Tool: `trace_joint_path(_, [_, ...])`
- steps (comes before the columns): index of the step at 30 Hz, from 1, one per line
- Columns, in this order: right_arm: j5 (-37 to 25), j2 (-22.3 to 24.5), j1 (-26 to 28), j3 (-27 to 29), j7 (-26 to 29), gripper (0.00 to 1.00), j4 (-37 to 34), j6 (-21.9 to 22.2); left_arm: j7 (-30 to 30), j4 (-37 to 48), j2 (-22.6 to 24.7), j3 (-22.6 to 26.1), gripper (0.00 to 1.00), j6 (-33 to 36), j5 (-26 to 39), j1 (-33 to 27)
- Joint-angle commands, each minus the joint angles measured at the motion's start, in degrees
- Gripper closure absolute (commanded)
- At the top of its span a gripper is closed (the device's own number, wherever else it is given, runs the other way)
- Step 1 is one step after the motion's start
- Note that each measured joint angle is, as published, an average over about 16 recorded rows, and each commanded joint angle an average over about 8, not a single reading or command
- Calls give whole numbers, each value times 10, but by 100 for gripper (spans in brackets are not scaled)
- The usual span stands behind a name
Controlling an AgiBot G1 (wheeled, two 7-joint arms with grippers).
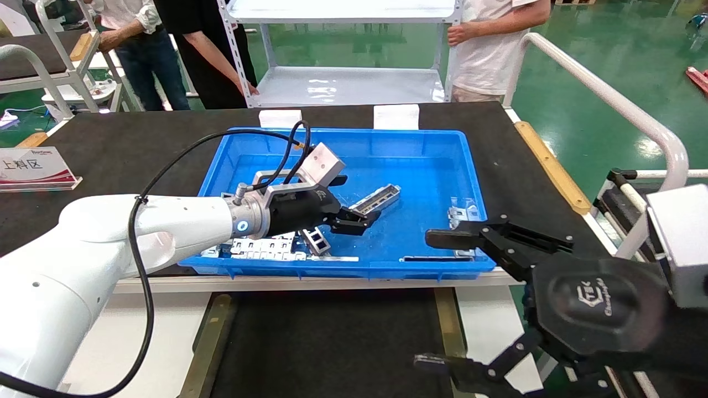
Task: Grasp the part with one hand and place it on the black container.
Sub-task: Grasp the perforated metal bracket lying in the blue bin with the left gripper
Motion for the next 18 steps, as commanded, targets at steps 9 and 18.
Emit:
trace_joint_path(9, [0,0,0,0,0,100,0,0,-39,-27,1,57,100,-32,-31,14])
trace_joint_path(18, [0,0,0,0,0,100,0,0,-60,-39,0,104,100,-58,-63,18])
